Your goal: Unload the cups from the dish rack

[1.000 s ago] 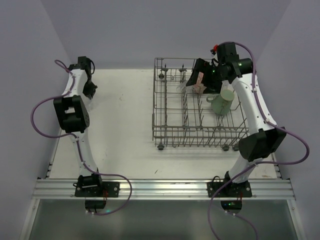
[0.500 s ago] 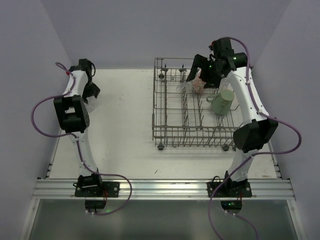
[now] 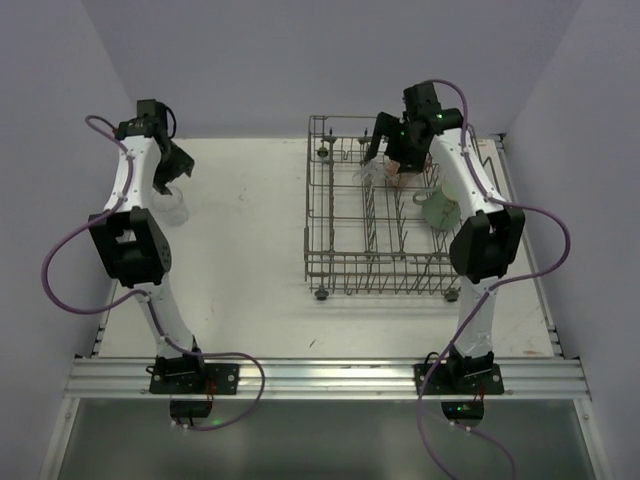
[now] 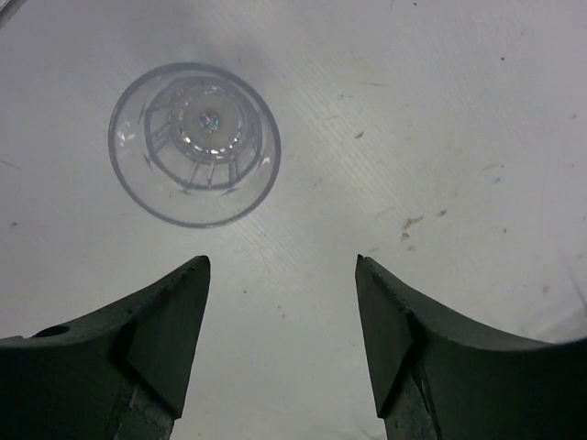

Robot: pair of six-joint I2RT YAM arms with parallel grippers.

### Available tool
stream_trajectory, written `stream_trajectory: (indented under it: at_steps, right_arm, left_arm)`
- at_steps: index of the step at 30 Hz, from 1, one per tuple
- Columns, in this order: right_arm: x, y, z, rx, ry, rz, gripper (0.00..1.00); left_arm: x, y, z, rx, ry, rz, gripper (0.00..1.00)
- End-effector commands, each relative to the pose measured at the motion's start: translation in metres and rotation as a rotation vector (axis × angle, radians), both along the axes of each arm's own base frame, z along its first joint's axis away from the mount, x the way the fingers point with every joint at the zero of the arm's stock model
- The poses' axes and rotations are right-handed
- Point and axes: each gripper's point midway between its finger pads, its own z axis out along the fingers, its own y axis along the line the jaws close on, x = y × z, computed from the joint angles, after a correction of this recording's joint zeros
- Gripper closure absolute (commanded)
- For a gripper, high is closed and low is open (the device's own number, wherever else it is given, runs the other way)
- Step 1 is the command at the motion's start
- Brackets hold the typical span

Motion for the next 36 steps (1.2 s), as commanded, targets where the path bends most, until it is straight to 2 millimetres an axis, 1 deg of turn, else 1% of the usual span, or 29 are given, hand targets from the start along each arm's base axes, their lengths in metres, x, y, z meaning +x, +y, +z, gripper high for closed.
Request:
stream_trajectory:
  at_steps: [1,2,3,4,5,6,8,9,10,12,14,15,17,18,19,21,27,30,31,34,36]
  right_arm:
    - [0.022,0.011,0.006,-0.03,-0.1,0.005,0.01]
    - [0.025,0.011,0.003,-0.039,-0.109,0.002,0.01]
    - [0.029,0.009,-0.003,-0.064,-0.11,-0.011,0.01]
    - [0.03,0.011,-0.007,-0.075,-0.11,-0.01,0.01]
    - [0.034,0.012,-0.006,-0.077,-0.123,-0.014,0.01]
    - [0.037,0.012,-0.013,-0.079,-0.113,-0.017,0.01]
    - [0.043,0.014,-0.016,-0.075,-0.111,-0.029,0.01]
    - [0.046,0.012,-0.026,-0.094,-0.097,-0.039,0.01]
    - [0.048,0.011,-0.03,-0.1,-0.09,-0.048,0.01]
    - [0.051,0.012,-0.033,-0.097,-0.087,-0.058,0.01]
    - [0.053,0.009,-0.041,-0.107,-0.082,-0.08,0.01]
    - [0.054,0.008,-0.042,-0.11,-0.084,-0.087,0.01]
    - [0.056,0.007,-0.046,-0.113,-0.091,-0.093,0.01]
    - [0.057,0.007,-0.048,-0.116,-0.09,-0.095,0.01]
    - [0.058,0.008,-0.056,-0.12,-0.075,-0.091,0.01]
    - [0.061,0.01,-0.058,-0.115,-0.073,-0.082,0.02]
    - [0.063,0.016,-0.069,-0.092,-0.055,-0.07,0.05]
    - [0.065,0.02,-0.073,-0.084,-0.049,-0.063,0.08]
    - [0.066,0.021,-0.073,-0.074,-0.052,-0.063,0.09]
    - [0.07,0.022,-0.073,-0.067,-0.063,-0.068,0.15]
    - [0.07,0.027,-0.073,-0.044,-0.058,-0.056,0.2]
  left_arm:
    - [-0.012,-0.013,0.026,-0.079,-0.066,0.006,0.31]
    - [-0.015,-0.015,0.034,-0.083,-0.087,0.002,0.31]
    - [-0.022,-0.021,0.026,-0.104,-0.067,-0.007,0.31]
    - [-0.024,-0.024,0.026,-0.114,-0.069,-0.013,0.31]
    - [-0.029,-0.026,0.032,-0.119,-0.083,-0.016,0.31]
    - [-0.032,-0.031,0.033,-0.131,-0.086,-0.027,0.31]
    - [-0.038,-0.035,0.035,-0.142,-0.093,-0.038,0.31]
    - [-0.039,-0.041,0.037,-0.156,-0.098,-0.053,0.31]
    - [-0.04,-0.045,0.038,-0.163,-0.103,-0.061,0.31]
    - [-0.041,-0.054,0.047,-0.178,-0.126,-0.084,0.31]
    - [-0.037,-0.06,0.063,-0.177,-0.181,-0.106,0.31]
    - [-0.036,-0.069,0.069,-0.197,-0.201,-0.129,0.31]
    - [-0.034,-0.075,0.08,-0.21,-0.241,-0.153,0.3]
    - [-0.033,-0.083,0.086,-0.231,-0.254,-0.176,0.3]
    - [-0.033,-0.086,0.089,-0.237,-0.26,-0.185,0.29]
    - [-0.034,-0.097,0.097,-0.247,-0.278,-0.218,0.29]
    - [-0.037,-0.102,0.106,-0.245,-0.286,-0.244,0.29]
    - [-0.036,-0.104,0.114,-0.24,-0.302,-0.261,0.29]
    - [-0.035,-0.103,0.12,-0.237,-0.315,-0.265,0.29]
    - [-0.035,-0.105,0.129,-0.231,-0.335,-0.28,0.29]
    - [-0.035,-0.107,0.134,-0.231,-0.345,-0.292,0.29]
